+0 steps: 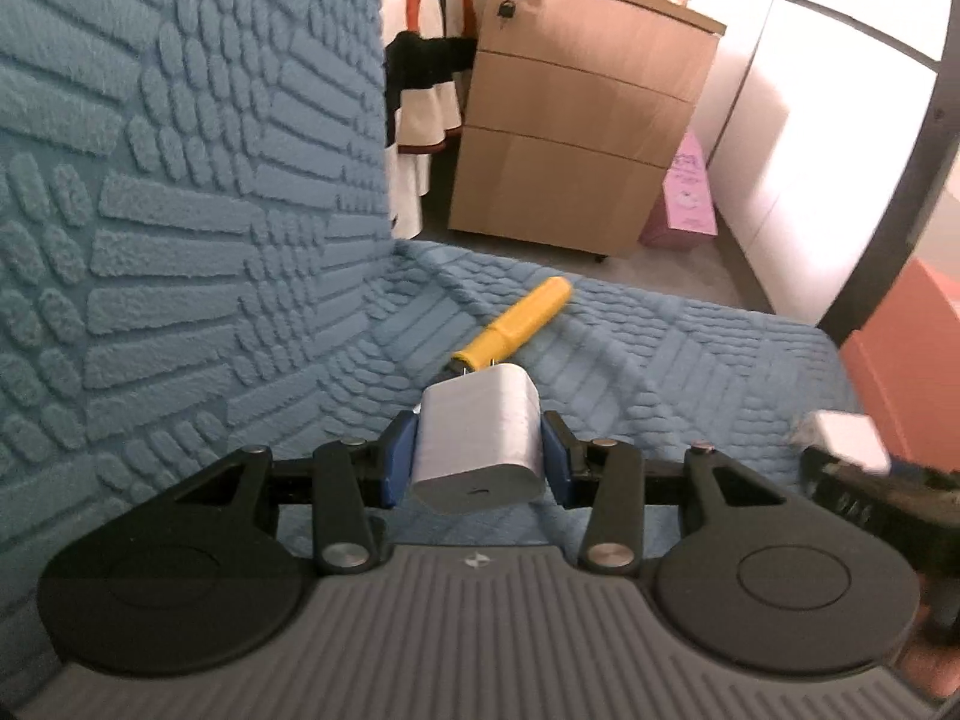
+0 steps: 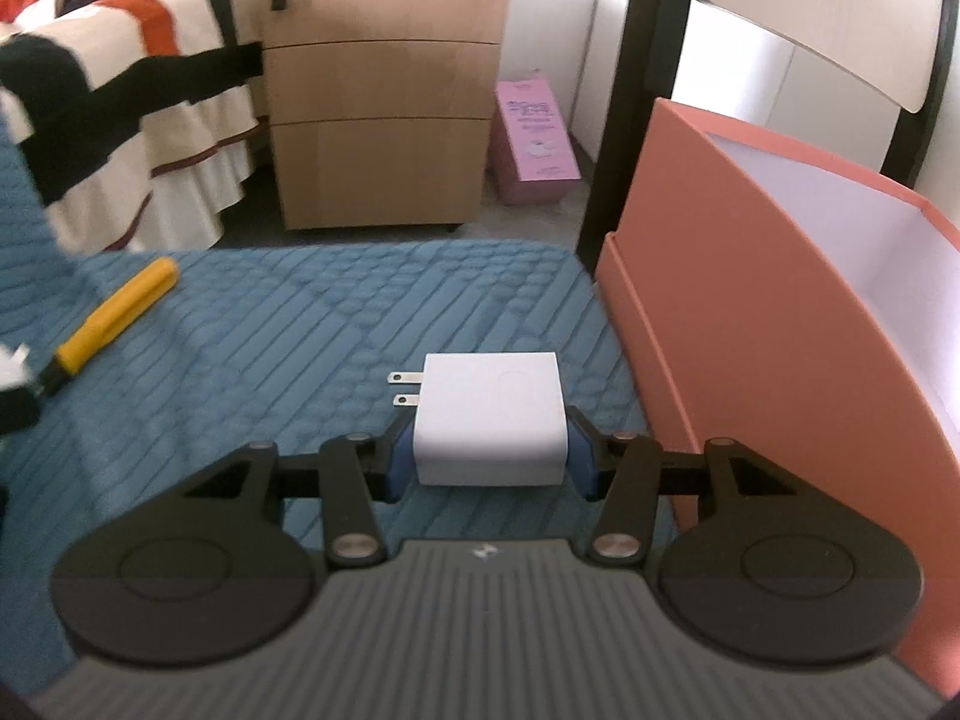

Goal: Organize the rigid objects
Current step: 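Close left gripper on white charger while right gripper grasps another charger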

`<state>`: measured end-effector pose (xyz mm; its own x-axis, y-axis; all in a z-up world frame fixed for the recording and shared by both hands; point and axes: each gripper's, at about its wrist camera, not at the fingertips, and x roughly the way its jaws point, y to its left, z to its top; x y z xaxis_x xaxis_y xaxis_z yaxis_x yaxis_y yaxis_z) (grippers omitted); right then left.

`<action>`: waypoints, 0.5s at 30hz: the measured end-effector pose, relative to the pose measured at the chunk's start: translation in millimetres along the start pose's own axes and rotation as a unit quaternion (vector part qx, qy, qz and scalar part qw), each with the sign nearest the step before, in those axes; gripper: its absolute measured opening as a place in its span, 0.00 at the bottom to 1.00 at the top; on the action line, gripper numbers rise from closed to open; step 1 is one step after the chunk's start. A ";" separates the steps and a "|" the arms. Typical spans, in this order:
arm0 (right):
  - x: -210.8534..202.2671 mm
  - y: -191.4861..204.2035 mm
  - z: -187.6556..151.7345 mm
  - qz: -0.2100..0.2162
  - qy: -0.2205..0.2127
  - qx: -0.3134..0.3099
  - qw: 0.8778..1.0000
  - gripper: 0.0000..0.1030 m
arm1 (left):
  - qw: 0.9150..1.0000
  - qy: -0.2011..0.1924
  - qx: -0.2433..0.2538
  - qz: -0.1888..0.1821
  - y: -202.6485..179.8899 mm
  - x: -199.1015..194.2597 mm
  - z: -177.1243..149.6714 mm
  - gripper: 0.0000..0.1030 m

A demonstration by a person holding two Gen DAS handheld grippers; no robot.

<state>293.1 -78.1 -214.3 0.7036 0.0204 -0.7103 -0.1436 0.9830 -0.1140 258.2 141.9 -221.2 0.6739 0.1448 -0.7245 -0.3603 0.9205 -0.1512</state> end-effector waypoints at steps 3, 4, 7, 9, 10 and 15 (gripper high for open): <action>-9.9 1.9 -7.2 0.011 0.003 -0.009 1.000 0.51 | 1.000 0.004 -0.005 -0.015 -4.4 -4.9 -2.9 0.48; -13.2 2.4 -9.8 0.013 0.004 -0.012 1.000 0.51 | 1.000 0.005 -0.006 -0.018 -6.1 -6.8 -4.0 0.48; -23.5 3.0 -18.0 0.027 0.009 -0.026 0.999 0.51 | 0.999 0.009 -0.009 -0.030 -11.1 -13.9 -8.7 0.48; -31.1 1.7 -22.2 0.039 0.009 -0.037 0.999 0.51 | 0.999 0.012 -0.015 -0.041 -16.7 -18.0 -13.3 0.49; -34.1 0.6 -23.3 0.043 0.010 -0.040 0.998 0.51 | 0.999 0.015 -0.015 -0.047 -20.2 -19.1 -16.3 0.49; -48.7 -6.2 -33.0 0.063 0.023 -0.044 0.997 0.51 | 0.997 0.029 0.003 -0.065 -37.6 -23.5 -28.9 0.49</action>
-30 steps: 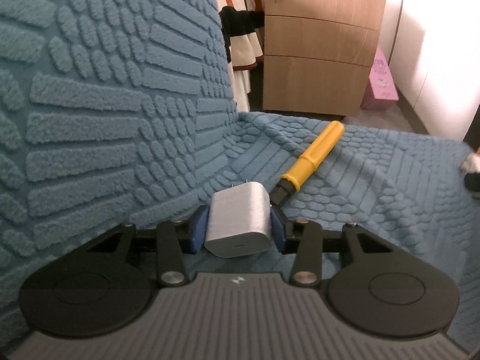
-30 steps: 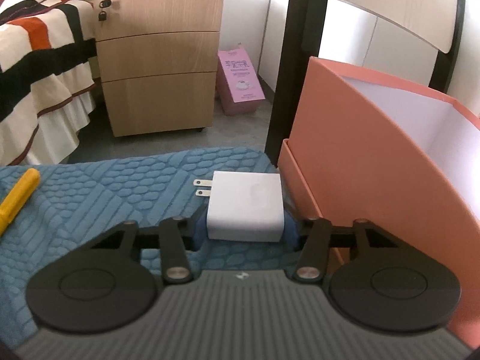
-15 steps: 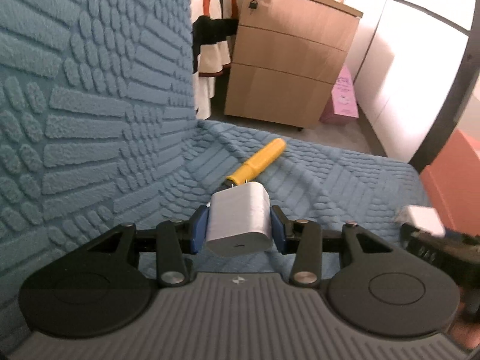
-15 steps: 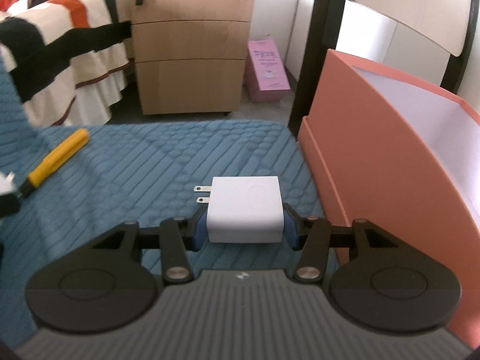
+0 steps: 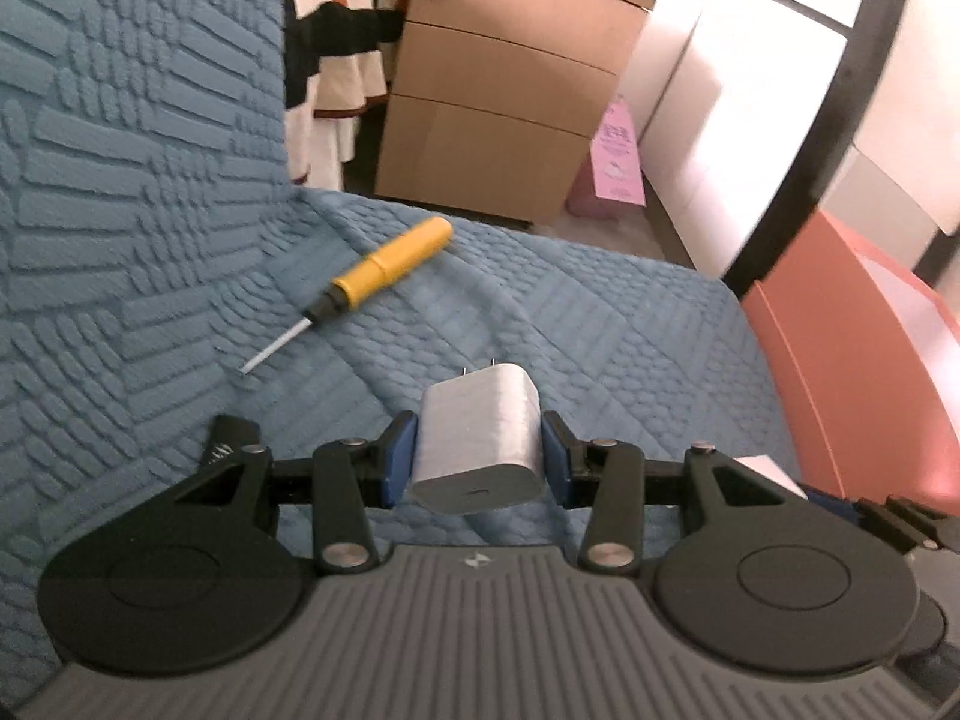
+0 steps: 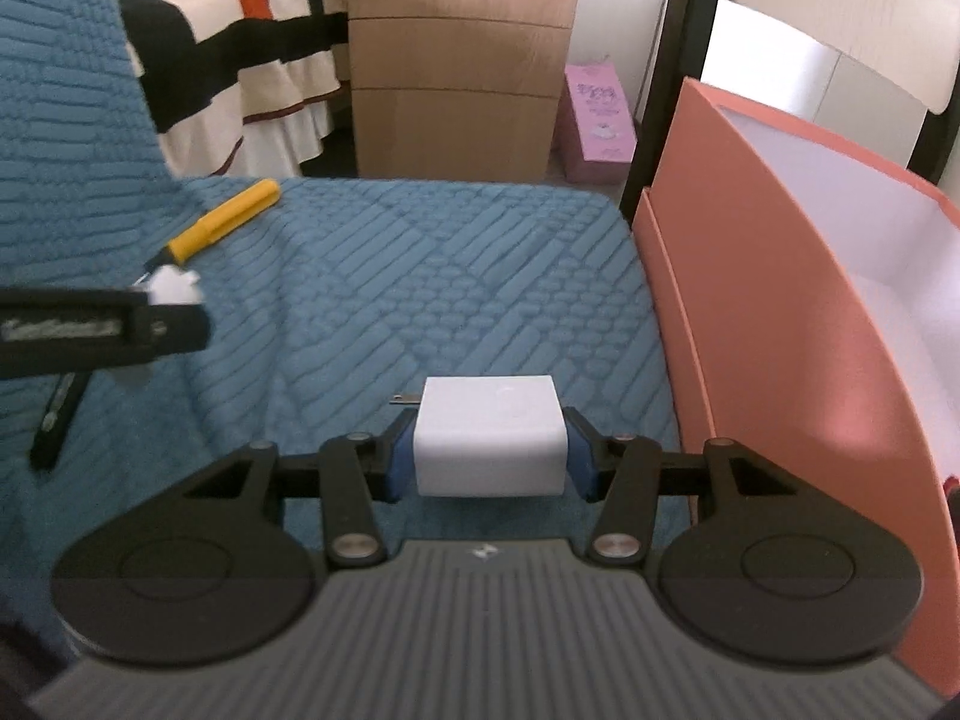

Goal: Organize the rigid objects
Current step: 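Close left gripper on white charger while right gripper grasps another charger, then carry both held white chargers over the pink box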

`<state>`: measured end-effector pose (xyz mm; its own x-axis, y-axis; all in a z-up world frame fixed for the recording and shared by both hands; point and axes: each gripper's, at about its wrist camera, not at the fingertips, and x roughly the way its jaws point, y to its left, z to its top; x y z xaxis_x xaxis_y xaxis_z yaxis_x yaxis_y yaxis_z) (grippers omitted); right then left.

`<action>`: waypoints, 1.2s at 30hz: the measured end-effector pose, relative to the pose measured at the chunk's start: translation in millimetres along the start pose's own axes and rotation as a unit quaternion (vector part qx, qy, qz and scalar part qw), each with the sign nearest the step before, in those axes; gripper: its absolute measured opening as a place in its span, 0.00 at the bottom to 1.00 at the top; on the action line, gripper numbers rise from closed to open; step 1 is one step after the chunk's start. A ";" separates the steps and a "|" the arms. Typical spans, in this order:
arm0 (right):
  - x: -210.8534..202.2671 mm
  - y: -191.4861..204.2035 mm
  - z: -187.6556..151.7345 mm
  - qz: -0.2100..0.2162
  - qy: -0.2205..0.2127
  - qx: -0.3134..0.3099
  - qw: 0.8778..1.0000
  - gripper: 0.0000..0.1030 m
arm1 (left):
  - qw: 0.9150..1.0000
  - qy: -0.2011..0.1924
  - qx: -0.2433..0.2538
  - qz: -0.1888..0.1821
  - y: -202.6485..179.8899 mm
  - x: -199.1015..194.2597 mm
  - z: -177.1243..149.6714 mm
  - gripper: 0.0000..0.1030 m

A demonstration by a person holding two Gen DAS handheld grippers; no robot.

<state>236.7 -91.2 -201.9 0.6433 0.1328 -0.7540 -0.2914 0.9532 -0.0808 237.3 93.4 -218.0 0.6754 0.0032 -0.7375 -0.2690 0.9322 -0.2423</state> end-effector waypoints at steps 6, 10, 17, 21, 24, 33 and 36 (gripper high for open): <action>-19.4 1.8 -23.4 0.015 0.014 -0.021 1.000 0.51 | 1.000 0.015 -0.011 -0.018 -2.5 -1.8 -9.5 0.49; -24.0 -1.2 -31.1 0.026 0.030 -0.024 0.999 0.52 | 0.999 0.026 -0.017 -0.023 -5.0 -3.0 -16.7 0.48; -7.9 -6.8 -30.0 0.036 0.041 -0.015 0.998 0.51 | 0.999 0.037 -0.021 -0.035 -8.9 -5.3 -24.0 0.49; -1.0 -6.0 -26.7 0.043 0.036 -0.022 0.998 0.57 | 0.998 0.039 -0.024 -0.038 -7.4 -8.4 -26.1 0.49; 1.6 -6.0 -24.2 0.047 0.034 -0.019 0.998 0.55 | 0.998 0.040 -0.022 -0.041 -8.2 -11.5 -27.0 0.49; -11.5 -12.1 -24.4 0.052 0.031 -0.017 0.998 0.53 | 0.998 0.031 -0.027 -0.055 -11.8 -35.7 -27.6 0.48; -22.7 -16.2 -19.0 0.056 0.020 -0.008 0.998 0.53 | 0.998 0.029 -0.028 -0.057 -13.8 -44.1 -27.3 0.49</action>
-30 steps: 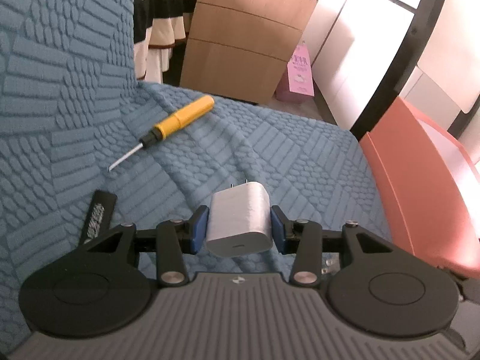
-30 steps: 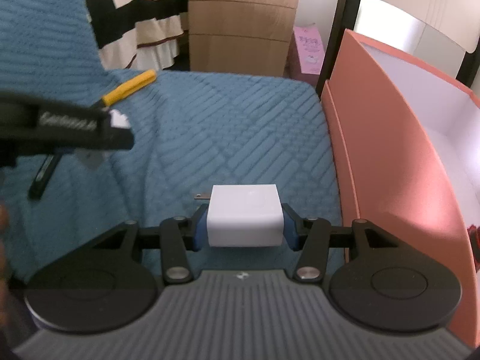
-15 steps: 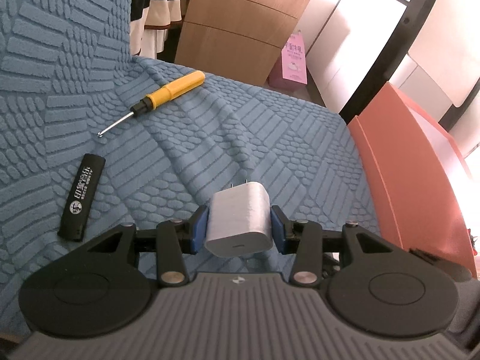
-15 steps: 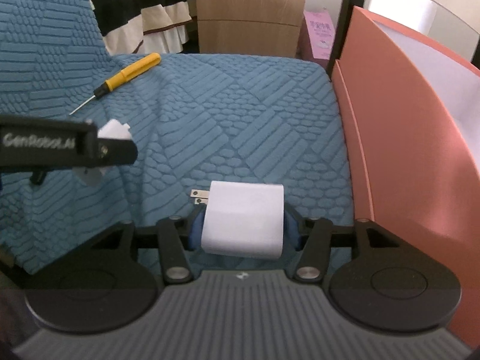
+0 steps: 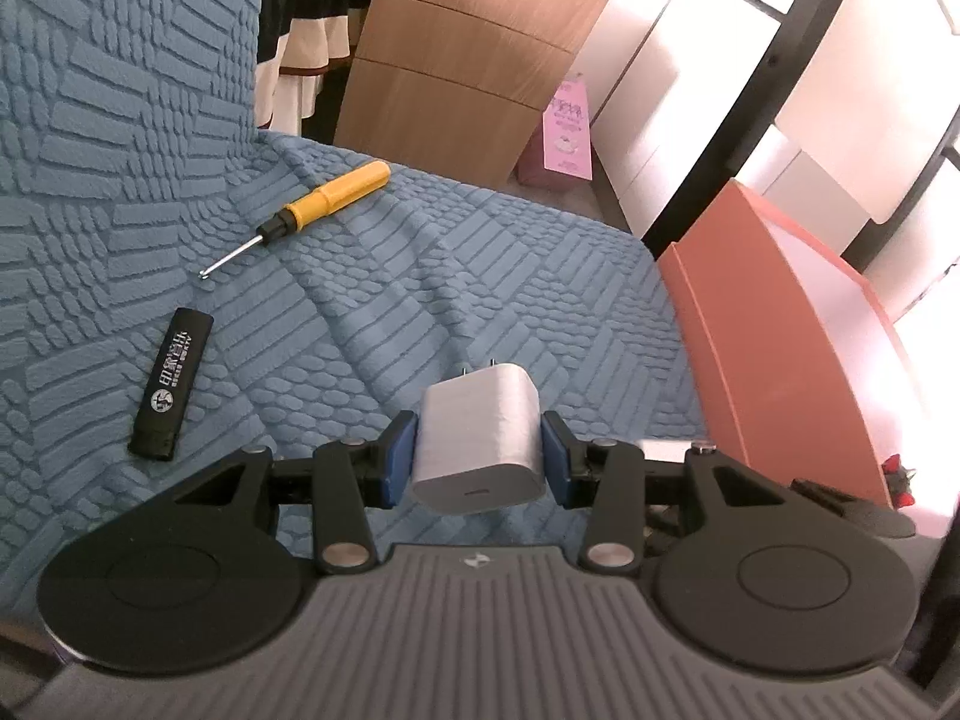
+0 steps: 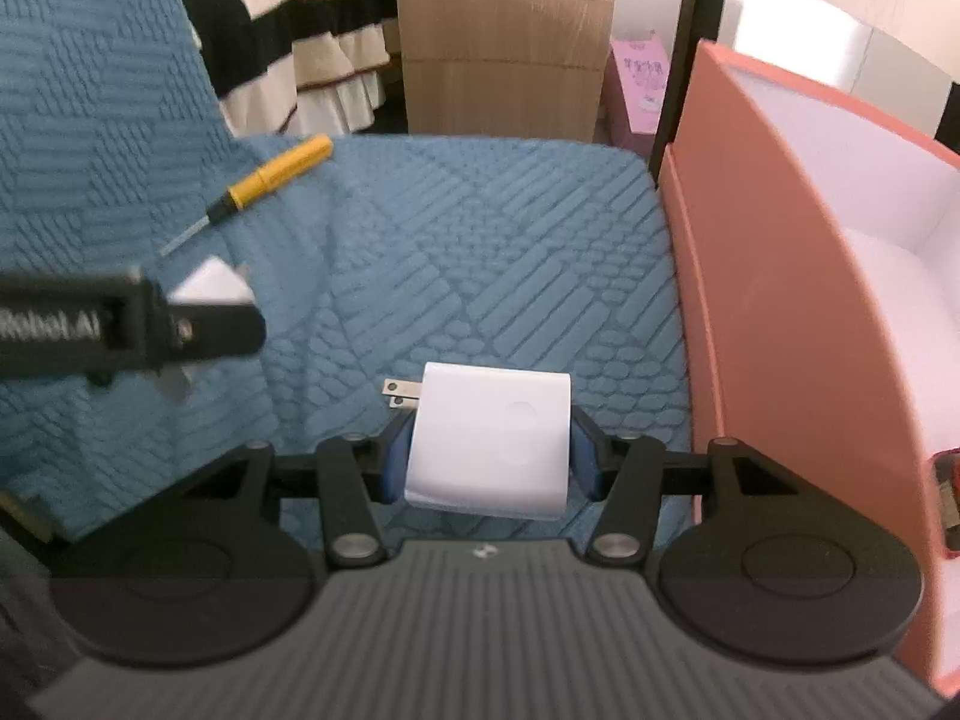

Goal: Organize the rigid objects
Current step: 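Carry both held white chargers over the pink box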

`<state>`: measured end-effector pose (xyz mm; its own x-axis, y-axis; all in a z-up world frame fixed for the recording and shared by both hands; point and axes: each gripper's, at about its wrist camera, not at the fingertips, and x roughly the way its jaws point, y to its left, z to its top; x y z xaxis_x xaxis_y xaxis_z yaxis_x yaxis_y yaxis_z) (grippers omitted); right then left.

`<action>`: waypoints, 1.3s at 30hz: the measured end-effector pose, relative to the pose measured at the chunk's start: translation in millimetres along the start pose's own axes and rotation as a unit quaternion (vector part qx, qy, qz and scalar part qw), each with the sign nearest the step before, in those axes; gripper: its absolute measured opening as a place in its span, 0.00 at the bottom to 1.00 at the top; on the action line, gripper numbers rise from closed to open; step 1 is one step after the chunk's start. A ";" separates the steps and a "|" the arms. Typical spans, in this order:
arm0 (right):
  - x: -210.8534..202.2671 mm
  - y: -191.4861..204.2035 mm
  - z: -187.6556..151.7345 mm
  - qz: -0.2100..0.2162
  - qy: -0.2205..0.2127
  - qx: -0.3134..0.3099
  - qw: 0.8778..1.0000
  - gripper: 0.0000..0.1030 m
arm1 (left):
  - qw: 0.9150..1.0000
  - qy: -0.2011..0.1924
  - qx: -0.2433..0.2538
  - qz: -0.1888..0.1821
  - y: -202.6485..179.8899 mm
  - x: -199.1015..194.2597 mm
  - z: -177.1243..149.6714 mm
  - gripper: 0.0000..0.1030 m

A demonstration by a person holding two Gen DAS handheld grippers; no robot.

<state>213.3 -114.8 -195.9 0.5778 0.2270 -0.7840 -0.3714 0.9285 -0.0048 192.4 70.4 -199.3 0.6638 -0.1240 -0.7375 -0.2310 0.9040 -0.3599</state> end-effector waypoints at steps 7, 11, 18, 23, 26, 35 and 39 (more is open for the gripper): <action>-39.5 -7.3 12.5 0.014 -0.032 0.016 0.999 0.53 | 1.000 -0.026 0.006 0.005 -7.3 -27.4 3.6 0.49; -64.3 -10.7 17.8 0.018 -0.048 0.018 0.999 0.53 | 0.999 -0.038 0.000 -0.001 -10.0 -47.5 4.6 0.48; -105.6 -15.7 23.6 0.030 -0.070 0.018 0.997 0.53 | 0.998 -0.056 -0.009 -0.012 -22.2 -84.0 4.9 0.48; -129.3 -16.4 26.5 0.036 -0.077 0.014 0.996 0.53 | 0.998 -0.066 -0.013 -0.021 -36.7 -108.3 7.5 0.48; -141.7 -17.6 28.4 0.036 -0.080 0.011 0.996 0.53 | 0.997 -0.069 -0.016 -0.024 -45.8 -122.3 8.5 0.48; -173.0 -30.2 27.9 0.034 -0.085 0.016 0.996 0.53 | 0.996 -0.079 -0.002 -0.036 -77.5 -150.3 12.7 0.48; -182.3 -40.5 28.6 0.029 -0.089 0.016 0.995 0.53 | 0.996 -0.079 -0.001 -0.045 -92.3 -154.9 14.2 0.48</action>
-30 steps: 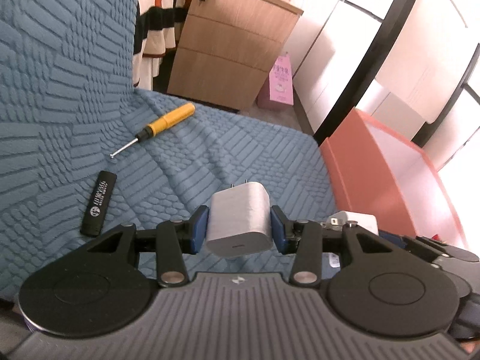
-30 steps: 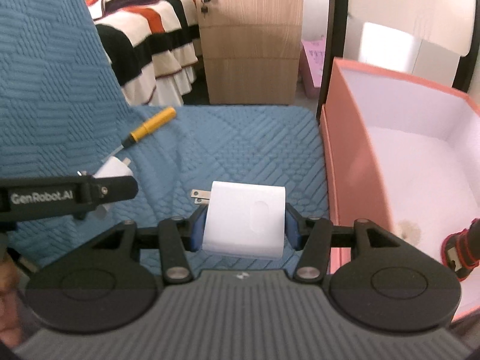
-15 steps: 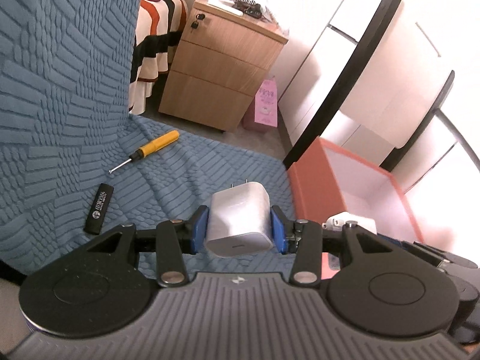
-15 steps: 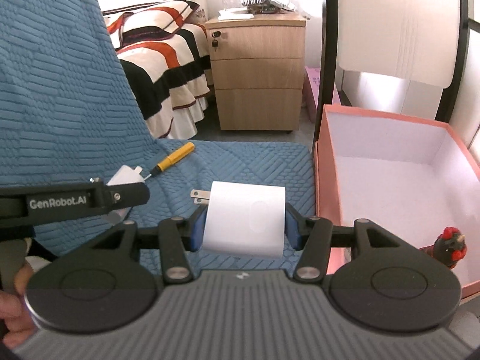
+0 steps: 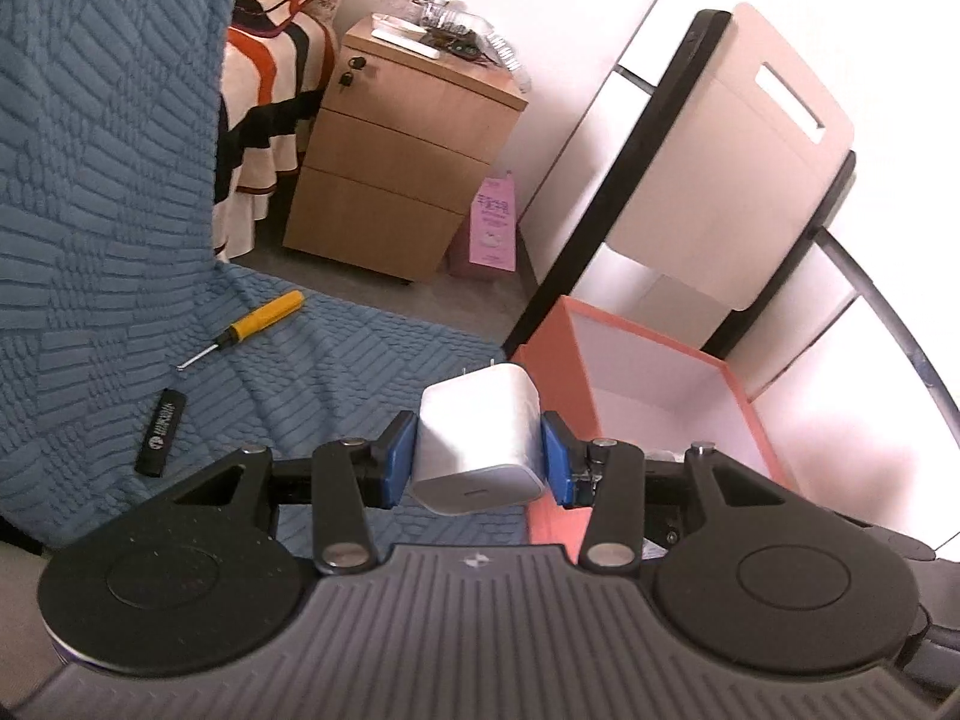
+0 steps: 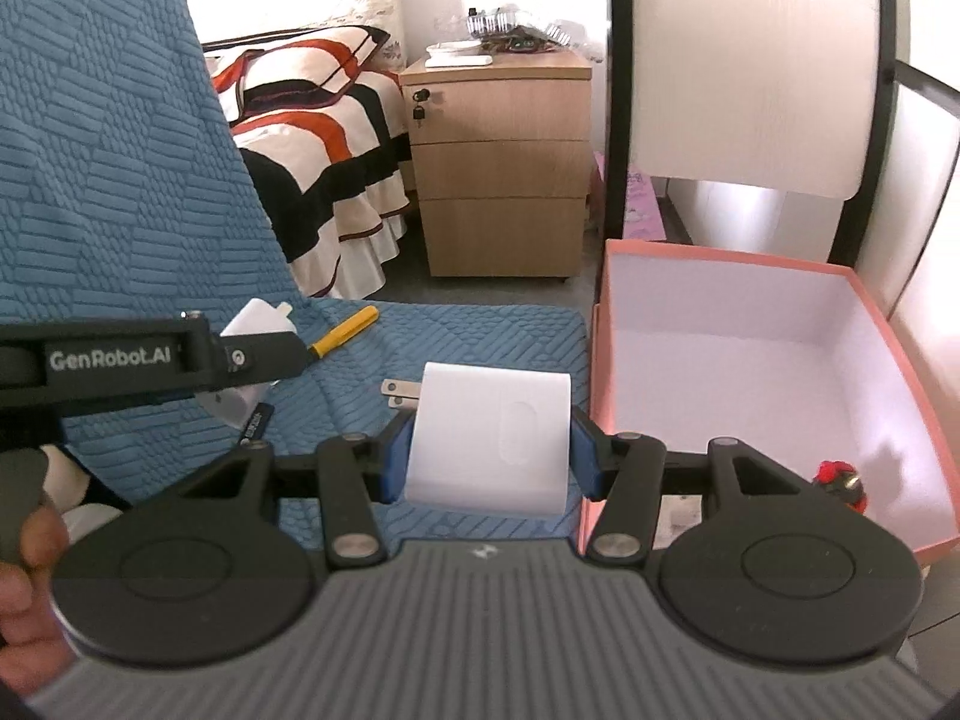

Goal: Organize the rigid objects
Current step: 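Carry both held white chargers over the pink box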

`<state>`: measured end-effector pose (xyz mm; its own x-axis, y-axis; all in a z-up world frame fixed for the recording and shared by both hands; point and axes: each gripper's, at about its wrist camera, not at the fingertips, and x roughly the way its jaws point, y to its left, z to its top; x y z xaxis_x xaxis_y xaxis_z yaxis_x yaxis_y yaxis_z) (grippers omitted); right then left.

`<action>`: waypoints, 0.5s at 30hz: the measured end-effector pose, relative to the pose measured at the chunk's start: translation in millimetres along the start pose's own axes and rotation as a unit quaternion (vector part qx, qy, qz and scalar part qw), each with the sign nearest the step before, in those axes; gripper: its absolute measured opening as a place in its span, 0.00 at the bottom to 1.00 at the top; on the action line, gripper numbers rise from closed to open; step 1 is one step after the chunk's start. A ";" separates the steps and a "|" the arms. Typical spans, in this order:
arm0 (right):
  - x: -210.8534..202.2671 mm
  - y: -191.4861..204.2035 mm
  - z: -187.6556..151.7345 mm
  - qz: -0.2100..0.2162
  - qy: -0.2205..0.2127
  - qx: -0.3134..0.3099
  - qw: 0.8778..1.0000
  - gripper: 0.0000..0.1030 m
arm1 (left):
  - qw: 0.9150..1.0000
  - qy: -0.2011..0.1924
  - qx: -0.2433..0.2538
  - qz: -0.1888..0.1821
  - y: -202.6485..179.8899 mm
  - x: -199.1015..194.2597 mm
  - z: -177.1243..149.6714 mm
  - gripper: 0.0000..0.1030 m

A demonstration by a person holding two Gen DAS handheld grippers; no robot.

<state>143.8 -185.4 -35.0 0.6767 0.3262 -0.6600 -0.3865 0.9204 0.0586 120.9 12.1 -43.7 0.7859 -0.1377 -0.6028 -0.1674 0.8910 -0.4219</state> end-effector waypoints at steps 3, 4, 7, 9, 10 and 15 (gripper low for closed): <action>-7.8 -10.7 0.6 -0.005 -0.005 0.001 1.000 0.53 | 1.000 0.000 0.005 -0.004 -13.4 0.9 0.9 0.48; -10.3 -15.1 1.3 -0.007 -0.006 0.003 1.000 0.53 | 1.000 -0.001 0.006 -0.005 -18.4 1.0 0.9 0.48; -15.2 -27.2 3.8 -0.012 -0.008 0.007 1.000 0.53 | 1.000 0.000 0.011 -0.009 -35.4 2.7 0.4 0.48; -18.4 -36.0 6.3 -0.013 -0.009 0.011 1.000 0.53 | 1.000 0.000 0.017 -0.013 -48.8 4.5 0.0 0.48; -20.6 -40.5 7.5 -0.014 -0.012 0.012 1.000 0.53 | 1.000 0.001 0.019 -0.015 -54.5 5.8 -0.3 0.48; -32.7 -67.7 13.0 -0.023 -0.021 0.022 0.999 0.53 | 0.999 0.009 0.030 -0.029 -92.0 19.8 -1.9 0.48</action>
<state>156.0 -255.5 -7.7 0.7193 0.2904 -0.6311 -0.3261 0.9433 0.0624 150.7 -73.4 -18.1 0.7824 -0.1976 -0.5906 -0.0848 0.9057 -0.4153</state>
